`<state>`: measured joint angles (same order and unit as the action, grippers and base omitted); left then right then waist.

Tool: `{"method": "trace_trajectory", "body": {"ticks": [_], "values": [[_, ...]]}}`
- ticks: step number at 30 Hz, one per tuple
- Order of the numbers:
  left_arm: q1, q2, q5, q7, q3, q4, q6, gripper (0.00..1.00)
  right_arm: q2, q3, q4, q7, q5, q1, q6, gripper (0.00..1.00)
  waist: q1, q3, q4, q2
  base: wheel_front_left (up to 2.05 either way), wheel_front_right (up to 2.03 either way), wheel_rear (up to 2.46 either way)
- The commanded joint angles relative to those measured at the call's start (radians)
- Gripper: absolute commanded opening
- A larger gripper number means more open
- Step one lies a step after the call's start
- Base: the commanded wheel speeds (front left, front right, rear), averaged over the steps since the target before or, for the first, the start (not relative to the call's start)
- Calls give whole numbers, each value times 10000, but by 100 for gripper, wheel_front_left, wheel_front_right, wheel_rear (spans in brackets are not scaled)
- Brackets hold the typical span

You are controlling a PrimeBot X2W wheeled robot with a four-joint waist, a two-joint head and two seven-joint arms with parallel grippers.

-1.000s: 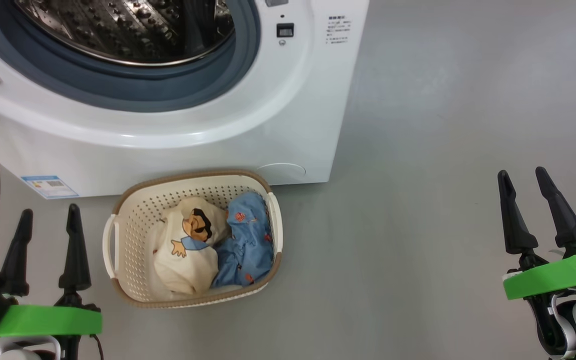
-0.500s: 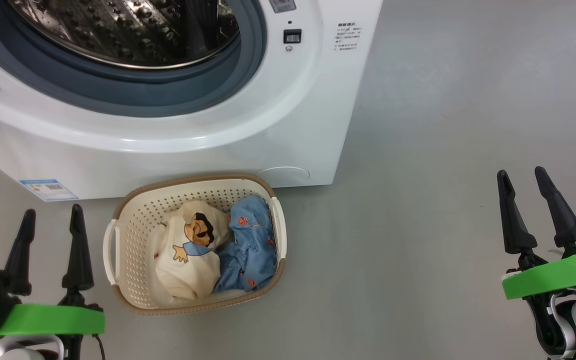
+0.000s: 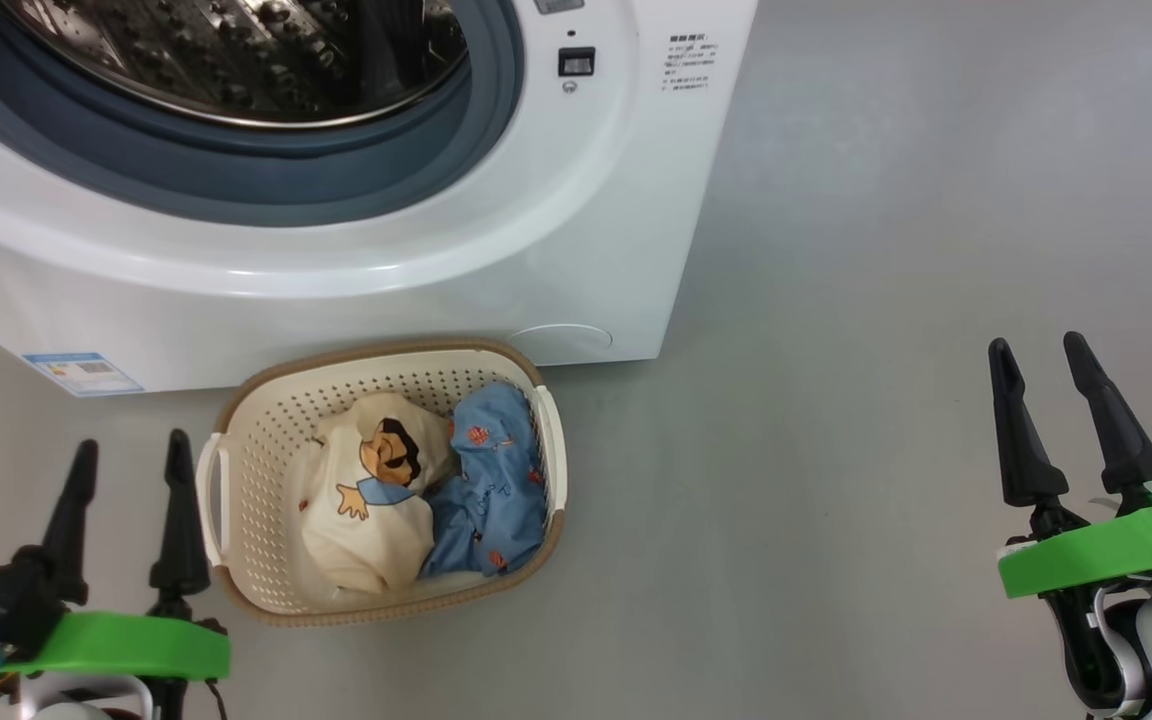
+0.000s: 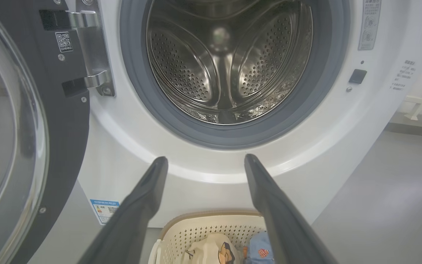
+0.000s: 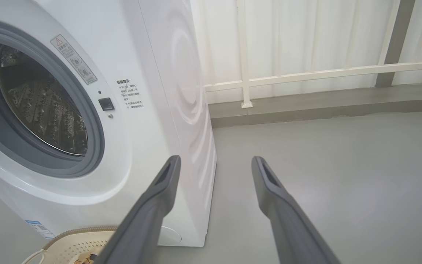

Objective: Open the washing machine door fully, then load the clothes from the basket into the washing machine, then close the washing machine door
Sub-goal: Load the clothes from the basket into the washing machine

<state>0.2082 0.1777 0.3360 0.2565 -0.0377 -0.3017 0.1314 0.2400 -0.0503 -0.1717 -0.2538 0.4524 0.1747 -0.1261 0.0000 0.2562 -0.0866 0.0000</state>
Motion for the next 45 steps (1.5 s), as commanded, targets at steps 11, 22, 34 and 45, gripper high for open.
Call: {"method": "trace_trajectory", "body": {"ticks": [11, 22, 34, 45], "values": [[588, -35, -469, 53, -164, -944, -8, 100, -58, -140, 349, -80, 69, 361, -46, 100, 0, 617, -123, 0, 0, 0, 0], [1344, -94, -557, 53, 200, -2564, -8, 100, -332, -154, 481, -80, 27, 841, -46, 100, 0, 1871, -381, 0, 0, 0, 0], [3203, 354, -547, 53, 887, -5148, -8, 100, -866, -412, 596, -80, -50, 1610, -46, 100, 0, 3382, -756, 0, 0, 0, 0], [5127, 1001, -329, 53, 1343, -7627, -8, 100, -1224, -519, 758, -80, -40, 2177, -46, 100, 0, 4636, -1245, 0, 0, 0, 0]]}}
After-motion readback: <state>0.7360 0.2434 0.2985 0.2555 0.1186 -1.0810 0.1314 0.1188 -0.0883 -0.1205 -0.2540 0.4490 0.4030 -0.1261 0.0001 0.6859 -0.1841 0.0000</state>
